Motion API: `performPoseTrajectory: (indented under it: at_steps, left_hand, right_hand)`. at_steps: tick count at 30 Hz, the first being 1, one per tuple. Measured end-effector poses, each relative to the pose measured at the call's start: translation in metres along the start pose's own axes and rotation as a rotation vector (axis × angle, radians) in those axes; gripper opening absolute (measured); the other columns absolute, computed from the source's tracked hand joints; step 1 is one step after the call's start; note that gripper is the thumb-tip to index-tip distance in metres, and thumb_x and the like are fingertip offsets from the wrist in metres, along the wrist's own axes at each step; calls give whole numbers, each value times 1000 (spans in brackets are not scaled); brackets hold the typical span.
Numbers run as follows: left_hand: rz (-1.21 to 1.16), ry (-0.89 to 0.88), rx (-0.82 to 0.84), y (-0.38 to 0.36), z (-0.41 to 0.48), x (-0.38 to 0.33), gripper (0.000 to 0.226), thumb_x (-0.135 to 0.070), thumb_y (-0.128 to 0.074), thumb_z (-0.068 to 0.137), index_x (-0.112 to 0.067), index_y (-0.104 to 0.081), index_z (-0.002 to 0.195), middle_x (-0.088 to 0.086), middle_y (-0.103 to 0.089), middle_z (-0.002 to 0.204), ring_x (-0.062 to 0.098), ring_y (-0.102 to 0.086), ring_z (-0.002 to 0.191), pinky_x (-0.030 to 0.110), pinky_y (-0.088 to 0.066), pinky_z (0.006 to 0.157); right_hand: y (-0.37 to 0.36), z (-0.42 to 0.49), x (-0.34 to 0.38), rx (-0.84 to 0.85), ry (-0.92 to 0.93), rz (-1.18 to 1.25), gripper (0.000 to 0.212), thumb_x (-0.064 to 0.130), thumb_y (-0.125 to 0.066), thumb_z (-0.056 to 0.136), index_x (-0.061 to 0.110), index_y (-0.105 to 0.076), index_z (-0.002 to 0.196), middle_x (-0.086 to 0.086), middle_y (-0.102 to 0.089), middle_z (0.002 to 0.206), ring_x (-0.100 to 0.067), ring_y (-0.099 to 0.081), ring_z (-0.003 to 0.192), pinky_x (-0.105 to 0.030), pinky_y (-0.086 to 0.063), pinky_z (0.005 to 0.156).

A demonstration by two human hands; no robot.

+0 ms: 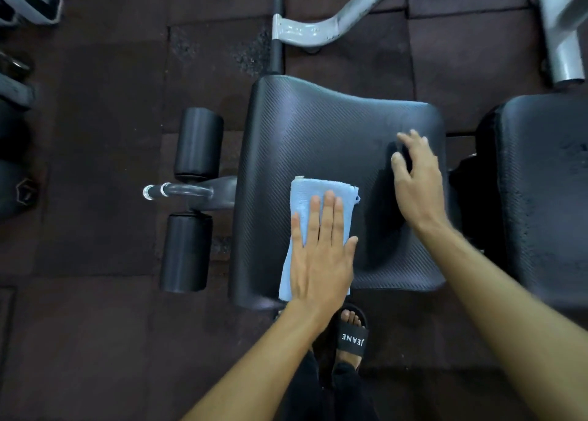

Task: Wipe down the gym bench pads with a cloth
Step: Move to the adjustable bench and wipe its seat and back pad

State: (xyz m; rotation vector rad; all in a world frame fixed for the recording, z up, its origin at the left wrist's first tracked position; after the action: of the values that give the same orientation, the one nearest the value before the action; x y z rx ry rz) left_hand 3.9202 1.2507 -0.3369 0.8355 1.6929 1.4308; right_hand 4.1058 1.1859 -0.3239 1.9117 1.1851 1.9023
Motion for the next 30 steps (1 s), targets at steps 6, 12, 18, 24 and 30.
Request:
performPoseTrajectory:
  at_steps: [6,12,18,24,30]
  left_hand:
    - [-100,53,-31,0,64,-32,66,-42,-25,99,-7,-18,154,7,-15,163,23,-10,151,51,-15,121]
    - [-404,43,-135,32,58,14,53,-31,-26,101,-13,-30,151,5,-23,161,22,-14,150,46,-8,123]
    - [-258,204,-73,4,48,91,57,-32,-21,101,-13,-22,154,3,-14,163,21,-8,151,48,-10,122]
    - [-189,205,-78,1,45,92,56,-33,-20,103,-14,-19,155,2,-13,163,20,-7,151,44,-10,123]
    - [-177,201,-63,1,45,90,55,-31,-21,103,-14,-18,155,2,-11,164,20,-6,151,45,-9,123]
  right_hand:
    - [-3,-11,-16,124,98,-148,45,13,-47,99,18,-46,143,0,-24,161,-18,-11,151,-34,-5,120]
    - [-8,-39,13,-16,-69,-49,43,21,-45,98,17,-47,141,-5,-31,158,-18,-22,147,-37,-18,120]
    - [-78,-89,55,96,-64,-282,62,43,-42,100,26,-18,155,-8,1,165,-31,1,151,-44,-10,121]
    - [-95,-74,50,-78,-92,-544,68,59,-36,98,30,-17,155,-9,-6,164,-40,-17,147,-51,-23,114]
    - [-92,-73,50,-128,-41,-560,56,42,-46,99,27,-31,152,-11,-22,161,-37,-40,129,-48,-40,99]
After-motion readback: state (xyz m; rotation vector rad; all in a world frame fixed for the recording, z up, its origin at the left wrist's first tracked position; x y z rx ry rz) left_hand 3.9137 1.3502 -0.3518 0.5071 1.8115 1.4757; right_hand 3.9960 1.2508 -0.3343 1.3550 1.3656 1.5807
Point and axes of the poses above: each hand's wrist, its own z-axis towards the middle knuckle, its own y-axis out of the back of the hand, x = y × z, the point moved 7 cm from there along z, towards the middle knuckle
